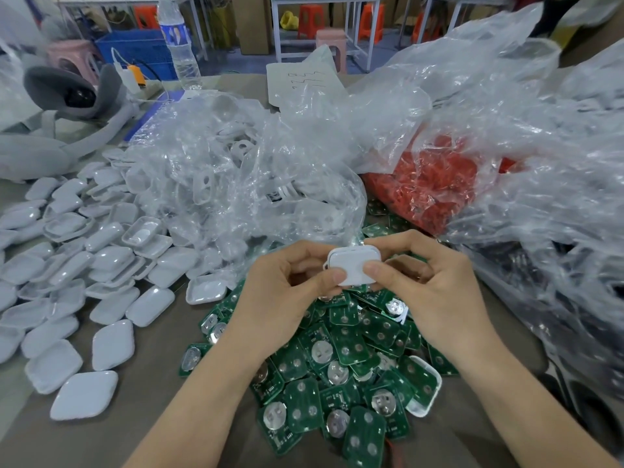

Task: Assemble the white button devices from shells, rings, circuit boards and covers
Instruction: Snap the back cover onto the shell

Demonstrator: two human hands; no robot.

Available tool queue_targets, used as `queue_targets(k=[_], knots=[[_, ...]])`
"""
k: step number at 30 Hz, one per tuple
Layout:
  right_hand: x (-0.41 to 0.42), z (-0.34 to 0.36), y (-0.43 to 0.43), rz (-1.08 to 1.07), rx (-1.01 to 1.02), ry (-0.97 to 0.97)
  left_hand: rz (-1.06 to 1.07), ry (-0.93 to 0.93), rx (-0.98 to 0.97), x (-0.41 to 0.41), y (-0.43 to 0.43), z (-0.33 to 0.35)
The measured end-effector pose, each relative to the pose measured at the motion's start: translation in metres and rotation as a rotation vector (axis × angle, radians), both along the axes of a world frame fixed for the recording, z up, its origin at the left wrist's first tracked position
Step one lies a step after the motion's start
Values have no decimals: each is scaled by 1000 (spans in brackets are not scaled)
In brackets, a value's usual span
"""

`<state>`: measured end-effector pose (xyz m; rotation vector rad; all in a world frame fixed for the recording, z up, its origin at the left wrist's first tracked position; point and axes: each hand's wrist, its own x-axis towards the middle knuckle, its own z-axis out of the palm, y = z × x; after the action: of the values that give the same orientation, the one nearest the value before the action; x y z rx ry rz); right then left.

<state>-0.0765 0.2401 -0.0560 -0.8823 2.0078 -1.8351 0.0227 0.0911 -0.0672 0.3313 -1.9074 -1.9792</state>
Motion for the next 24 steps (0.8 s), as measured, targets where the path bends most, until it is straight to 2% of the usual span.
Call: queue_targets(k=[11,20,24], knots=[[0,-3,-3,10,-48,-14,15,-20,-84,0,0,2],[0,-9,-2,10,-87,-11,-32,-6,11,0,3,1],[-1,-8,0,87,-38,18,-43,-15,37,0,2,2]])
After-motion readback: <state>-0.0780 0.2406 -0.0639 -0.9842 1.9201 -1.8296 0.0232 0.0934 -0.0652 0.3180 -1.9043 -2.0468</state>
